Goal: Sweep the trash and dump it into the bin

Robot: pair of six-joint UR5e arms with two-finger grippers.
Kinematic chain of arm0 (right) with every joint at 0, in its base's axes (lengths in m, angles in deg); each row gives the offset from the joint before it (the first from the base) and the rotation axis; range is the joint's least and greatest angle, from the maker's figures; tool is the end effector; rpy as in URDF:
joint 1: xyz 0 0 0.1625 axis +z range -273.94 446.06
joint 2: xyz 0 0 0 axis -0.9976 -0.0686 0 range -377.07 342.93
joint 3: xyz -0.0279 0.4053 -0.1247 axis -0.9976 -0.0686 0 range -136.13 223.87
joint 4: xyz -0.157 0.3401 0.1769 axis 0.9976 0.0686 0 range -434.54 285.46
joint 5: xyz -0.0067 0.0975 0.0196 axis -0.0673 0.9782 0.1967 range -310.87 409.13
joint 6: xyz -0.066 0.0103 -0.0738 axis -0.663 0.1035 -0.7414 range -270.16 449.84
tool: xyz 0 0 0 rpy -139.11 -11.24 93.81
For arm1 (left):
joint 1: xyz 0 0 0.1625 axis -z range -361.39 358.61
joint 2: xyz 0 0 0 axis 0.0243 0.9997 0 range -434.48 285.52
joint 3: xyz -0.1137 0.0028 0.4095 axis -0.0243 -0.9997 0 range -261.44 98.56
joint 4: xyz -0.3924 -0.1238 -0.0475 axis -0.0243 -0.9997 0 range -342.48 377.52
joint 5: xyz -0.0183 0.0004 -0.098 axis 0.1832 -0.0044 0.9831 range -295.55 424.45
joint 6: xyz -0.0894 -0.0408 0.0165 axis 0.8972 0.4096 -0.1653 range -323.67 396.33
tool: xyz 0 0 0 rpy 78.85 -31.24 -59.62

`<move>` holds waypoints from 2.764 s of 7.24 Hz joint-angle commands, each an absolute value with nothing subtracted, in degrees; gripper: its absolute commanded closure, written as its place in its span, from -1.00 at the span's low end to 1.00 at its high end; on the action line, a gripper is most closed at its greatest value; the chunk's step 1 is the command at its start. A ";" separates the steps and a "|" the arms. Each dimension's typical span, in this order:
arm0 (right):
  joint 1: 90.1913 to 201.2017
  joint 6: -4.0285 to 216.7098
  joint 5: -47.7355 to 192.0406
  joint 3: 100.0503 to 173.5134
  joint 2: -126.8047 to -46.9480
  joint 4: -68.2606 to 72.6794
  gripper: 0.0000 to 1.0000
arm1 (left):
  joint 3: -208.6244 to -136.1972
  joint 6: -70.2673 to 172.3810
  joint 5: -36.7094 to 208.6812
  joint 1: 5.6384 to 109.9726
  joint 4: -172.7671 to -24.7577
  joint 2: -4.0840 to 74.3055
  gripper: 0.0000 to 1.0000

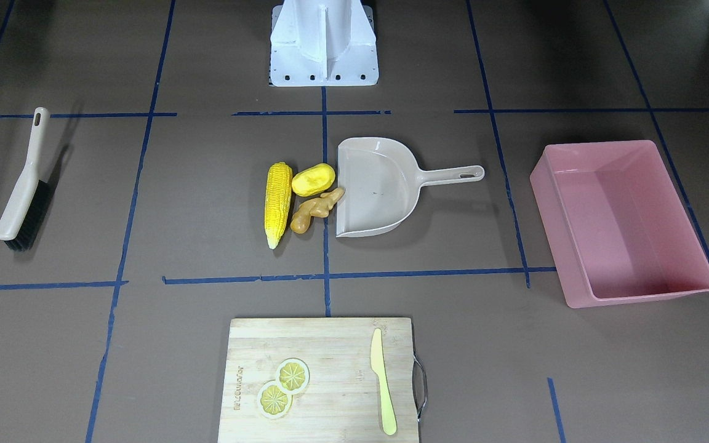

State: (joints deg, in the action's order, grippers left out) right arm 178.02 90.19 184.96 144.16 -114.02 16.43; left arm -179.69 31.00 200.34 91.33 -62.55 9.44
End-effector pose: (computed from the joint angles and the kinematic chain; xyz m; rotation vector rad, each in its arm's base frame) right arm 0.0770 -0.4402 0.6267 0.0502 -0.7991 0.0215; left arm -0.0824 -0.4328 0.6524 -0.0716 0.8067 -0.0115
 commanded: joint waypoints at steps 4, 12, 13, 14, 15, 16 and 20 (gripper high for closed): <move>178.09 90.28 185.98 144.25 -114.01 16.25 -0.99 | -179.88 30.88 200.42 91.33 -62.64 9.36 -1.00; 176.34 90.45 186.68 147.48 -113.13 17.04 -0.99 | -181.89 30.97 200.51 90.81 -67.21 14.60 -1.00; 176.24 90.54 186.68 148.54 -113.13 16.87 -0.99 | -183.38 30.97 200.51 89.68 -67.21 15.94 -1.00; 175.81 92.72 187.03 148.99 -113.57 16.35 -0.99 | -186.96 30.97 200.51 88.53 -67.21 15.96 -1.00; 175.63 98.74 188.34 150.04 -113.75 16.25 -0.99 | -190.13 31.57 200.25 86.61 -67.21 16.83 -1.00; 174.67 100.02 188.26 150.48 -113.57 16.17 -1.00 | -193.90 32.71 200.24 83.80 -66.43 19.88 -1.00; 167.23 106.58 187.74 153.88 -113.74 15.81 -0.98 | -194.46 33.34 199.10 68.97 -67.21 27.55 -1.00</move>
State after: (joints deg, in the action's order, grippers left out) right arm 170.57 103.01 188.19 151.47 -113.43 15.88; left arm -194.21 33.59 199.36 73.75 -66.87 25.76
